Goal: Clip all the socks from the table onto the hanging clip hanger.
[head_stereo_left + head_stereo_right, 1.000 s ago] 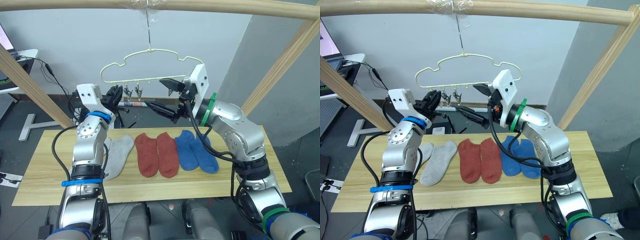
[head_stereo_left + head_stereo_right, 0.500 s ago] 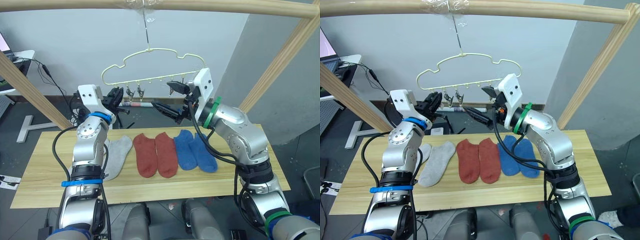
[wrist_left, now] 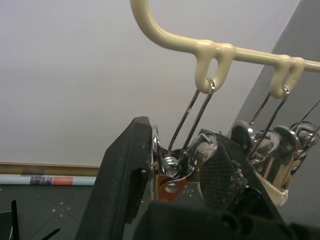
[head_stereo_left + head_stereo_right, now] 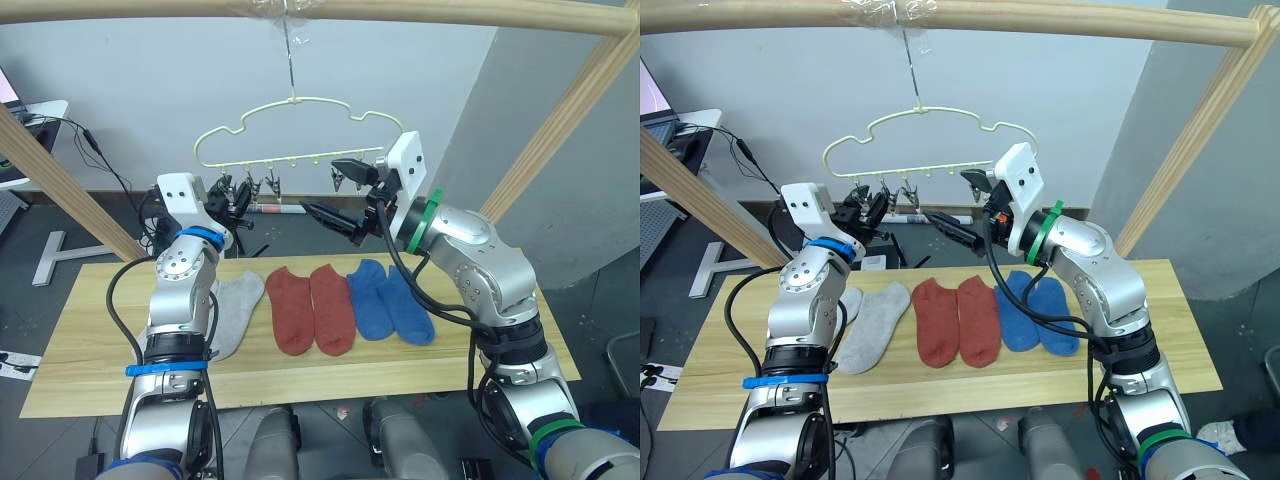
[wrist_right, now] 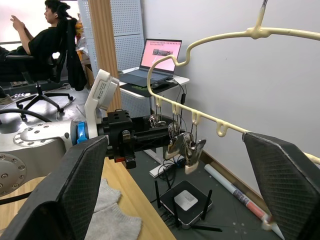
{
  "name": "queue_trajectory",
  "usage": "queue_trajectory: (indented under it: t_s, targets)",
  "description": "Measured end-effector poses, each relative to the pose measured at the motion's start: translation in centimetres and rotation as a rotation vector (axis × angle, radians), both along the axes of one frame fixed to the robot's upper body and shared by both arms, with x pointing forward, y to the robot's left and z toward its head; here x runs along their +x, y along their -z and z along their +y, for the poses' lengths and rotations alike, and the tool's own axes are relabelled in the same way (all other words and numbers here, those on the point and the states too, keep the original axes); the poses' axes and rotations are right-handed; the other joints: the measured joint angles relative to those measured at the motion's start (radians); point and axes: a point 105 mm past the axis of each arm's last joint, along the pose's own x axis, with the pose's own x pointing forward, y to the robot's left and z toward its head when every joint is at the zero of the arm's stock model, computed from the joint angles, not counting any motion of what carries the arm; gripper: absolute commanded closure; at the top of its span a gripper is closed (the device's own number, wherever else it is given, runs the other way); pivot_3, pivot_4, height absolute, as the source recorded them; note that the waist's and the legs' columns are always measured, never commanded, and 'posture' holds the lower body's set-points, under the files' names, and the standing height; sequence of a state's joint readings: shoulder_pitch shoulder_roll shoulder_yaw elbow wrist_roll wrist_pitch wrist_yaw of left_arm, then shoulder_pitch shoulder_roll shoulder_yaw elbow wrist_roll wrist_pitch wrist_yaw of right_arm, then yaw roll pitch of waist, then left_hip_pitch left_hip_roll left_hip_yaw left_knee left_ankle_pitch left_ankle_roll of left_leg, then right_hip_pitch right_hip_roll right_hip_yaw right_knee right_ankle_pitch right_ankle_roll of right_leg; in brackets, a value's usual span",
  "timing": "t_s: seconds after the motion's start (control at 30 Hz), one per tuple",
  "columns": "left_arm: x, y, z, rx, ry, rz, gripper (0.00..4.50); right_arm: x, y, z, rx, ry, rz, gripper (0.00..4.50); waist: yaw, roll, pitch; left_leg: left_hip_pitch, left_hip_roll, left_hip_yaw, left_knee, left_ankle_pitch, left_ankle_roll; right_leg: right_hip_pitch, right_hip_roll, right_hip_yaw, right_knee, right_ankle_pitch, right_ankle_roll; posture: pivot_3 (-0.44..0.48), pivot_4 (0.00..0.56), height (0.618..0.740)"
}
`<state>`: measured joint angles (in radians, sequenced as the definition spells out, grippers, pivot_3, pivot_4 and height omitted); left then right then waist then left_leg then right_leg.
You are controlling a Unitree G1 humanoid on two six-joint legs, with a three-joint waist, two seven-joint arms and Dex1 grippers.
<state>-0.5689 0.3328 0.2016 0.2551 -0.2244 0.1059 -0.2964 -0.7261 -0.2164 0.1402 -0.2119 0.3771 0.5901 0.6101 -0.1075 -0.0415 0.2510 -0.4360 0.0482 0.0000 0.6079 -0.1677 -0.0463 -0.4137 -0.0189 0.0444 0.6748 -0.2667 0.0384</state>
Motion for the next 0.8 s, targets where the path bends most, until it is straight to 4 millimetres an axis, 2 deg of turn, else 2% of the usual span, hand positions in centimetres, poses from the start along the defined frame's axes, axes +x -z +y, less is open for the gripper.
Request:
queue_trajectory:
  t_s: [0.4,0.8]
  targets:
    - [-0.97,-0.61,0.13,0.003,-0.034,-0.039,2.68,0.19,0.06,-0.14,0.0,0.004,-0.003,0.0,0.0,0.0,0.0,0.0,0.0,0.0,0.0,0.0,0.0,0.0,0.0,0.0,0.0,0.0,0.0,-0.167,0.24,0.74]
    - [-1.1,-0.18,0.07,-0.006,-0.041,-0.024,2.68,0.16,0.02,-0.1,-0.007,-0.009,-0.007,0.0,0.0,0.0,0.0,0.0,0.0,0.0,0.0,0.0,0.0,0.0,0.0,0.0,0.0,0.0,0.0,-0.168,0.236,0.74]
